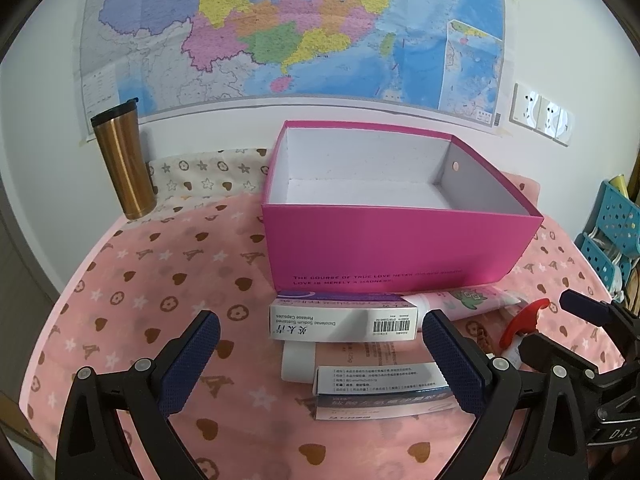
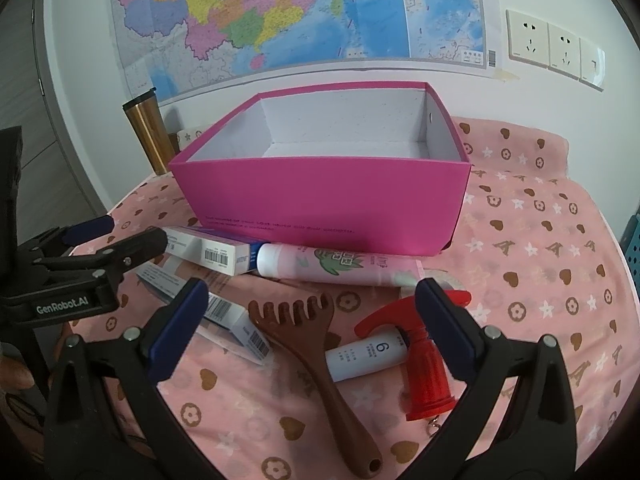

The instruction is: Organize rigid objects

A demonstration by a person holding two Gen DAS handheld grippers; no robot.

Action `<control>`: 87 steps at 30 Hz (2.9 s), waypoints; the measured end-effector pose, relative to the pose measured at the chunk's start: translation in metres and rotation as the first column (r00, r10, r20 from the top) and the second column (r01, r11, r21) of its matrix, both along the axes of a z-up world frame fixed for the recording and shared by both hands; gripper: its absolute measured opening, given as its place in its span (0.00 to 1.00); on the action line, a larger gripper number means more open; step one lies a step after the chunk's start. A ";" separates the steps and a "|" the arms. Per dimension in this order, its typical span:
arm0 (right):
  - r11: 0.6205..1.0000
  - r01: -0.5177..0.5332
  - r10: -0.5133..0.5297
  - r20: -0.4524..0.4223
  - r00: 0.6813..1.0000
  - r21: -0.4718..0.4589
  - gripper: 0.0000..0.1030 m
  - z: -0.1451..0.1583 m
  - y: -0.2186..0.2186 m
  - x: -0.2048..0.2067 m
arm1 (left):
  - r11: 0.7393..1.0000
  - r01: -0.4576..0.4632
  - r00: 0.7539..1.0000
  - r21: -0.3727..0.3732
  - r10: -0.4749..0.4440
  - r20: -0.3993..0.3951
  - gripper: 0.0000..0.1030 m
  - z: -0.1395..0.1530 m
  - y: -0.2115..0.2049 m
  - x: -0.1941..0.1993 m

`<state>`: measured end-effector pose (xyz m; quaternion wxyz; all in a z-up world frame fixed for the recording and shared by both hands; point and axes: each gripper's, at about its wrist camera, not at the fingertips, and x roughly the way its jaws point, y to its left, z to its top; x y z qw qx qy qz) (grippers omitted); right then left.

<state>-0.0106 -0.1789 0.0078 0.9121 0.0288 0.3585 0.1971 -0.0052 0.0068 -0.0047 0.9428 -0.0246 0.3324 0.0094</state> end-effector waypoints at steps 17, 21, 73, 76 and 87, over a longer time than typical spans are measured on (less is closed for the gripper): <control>1.000 -0.012 0.012 -0.013 1.000 0.007 1.00 -0.002 0.003 -0.001 | 1.000 0.003 1.000 -0.003 -0.003 -0.001 1.00 0.000 -0.002 0.000; 1.000 -0.018 0.018 -0.021 1.000 0.011 1.00 -0.004 0.003 -0.002 | 1.000 0.000 1.000 -0.001 0.000 0.003 1.00 -0.001 -0.002 -0.001; 0.919 -0.332 0.375 -0.215 0.902 0.211 0.34 -0.036 0.038 -0.019 | 0.917 0.325 0.922 -0.230 -0.361 -0.138 0.73 -0.035 0.022 -0.033; 0.918 -0.327 0.376 -0.229 0.898 0.226 0.34 -0.041 0.037 -0.017 | 0.911 0.322 0.920 -0.258 -0.365 -0.141 0.73 -0.039 0.028 -0.031; 0.930 -0.276 0.331 -0.225 0.916 0.245 0.34 -0.051 0.038 0.003 | 0.928 0.283 0.931 -0.242 -0.326 -0.162 0.60 -0.053 0.031 -0.021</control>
